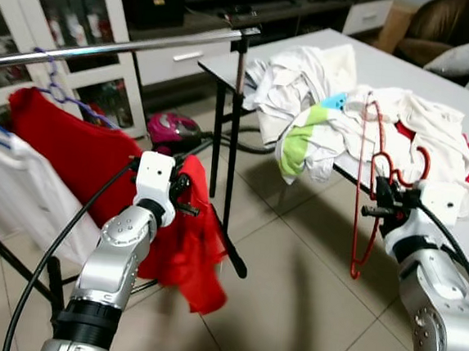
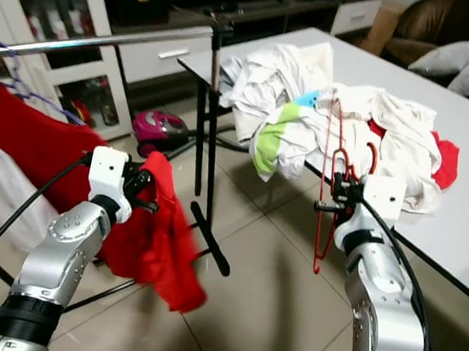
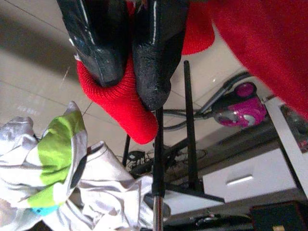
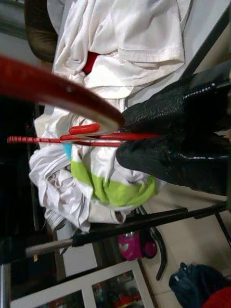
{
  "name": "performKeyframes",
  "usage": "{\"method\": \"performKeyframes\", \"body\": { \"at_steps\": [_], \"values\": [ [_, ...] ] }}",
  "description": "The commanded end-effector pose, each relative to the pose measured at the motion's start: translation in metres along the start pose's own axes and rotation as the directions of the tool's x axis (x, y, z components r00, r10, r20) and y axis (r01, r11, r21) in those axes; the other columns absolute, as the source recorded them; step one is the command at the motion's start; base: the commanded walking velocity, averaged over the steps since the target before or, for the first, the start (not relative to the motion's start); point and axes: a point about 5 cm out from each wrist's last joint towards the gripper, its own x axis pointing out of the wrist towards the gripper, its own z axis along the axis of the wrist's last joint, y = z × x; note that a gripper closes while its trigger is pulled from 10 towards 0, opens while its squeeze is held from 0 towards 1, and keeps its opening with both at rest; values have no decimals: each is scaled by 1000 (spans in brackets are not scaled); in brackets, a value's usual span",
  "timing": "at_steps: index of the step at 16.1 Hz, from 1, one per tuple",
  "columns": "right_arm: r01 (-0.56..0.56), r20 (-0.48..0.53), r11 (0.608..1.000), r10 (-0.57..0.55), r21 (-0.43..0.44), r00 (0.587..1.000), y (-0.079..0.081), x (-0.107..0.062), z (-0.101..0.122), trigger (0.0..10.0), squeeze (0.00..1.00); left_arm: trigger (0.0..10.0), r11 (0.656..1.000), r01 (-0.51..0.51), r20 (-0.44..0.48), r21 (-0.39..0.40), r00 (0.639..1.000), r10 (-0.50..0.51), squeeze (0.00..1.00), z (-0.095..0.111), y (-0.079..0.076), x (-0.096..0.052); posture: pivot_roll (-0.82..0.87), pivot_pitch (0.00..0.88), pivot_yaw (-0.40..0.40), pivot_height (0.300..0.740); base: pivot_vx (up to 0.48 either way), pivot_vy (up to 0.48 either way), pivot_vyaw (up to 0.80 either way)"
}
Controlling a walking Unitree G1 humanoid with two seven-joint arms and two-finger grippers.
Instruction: Hang hanger
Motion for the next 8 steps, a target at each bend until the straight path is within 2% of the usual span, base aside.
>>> {"method": "performKeyframes", "body": {
  "at_steps": [1, 4, 8],
  "values": [
    [12, 9, 1000, -12, -10, 1000, -6, -5, 2, 10000, 0, 10000, 1000, 17, 36, 14, 999, -17, 0, 6, -1, -1, -120, 0, 28, 740, 0, 0, 0],
    [18, 9, 1000, -18, -7, 1000, -11, -4, 4, 10000, 0, 10000, 1000, -8, 35, -2, 999, 8, 0, 4, 3, -3, -117, 0, 16, 740, 0, 0, 0],
    [1, 9, 1000, -1, -6, 1000, -8, -2, 5, 10000, 0, 10000, 1000, -28, 23, 8, 999, 28, 0, 0, 7, -5, -112, 0, 3, 740, 0, 0, 0]
  ]
}}
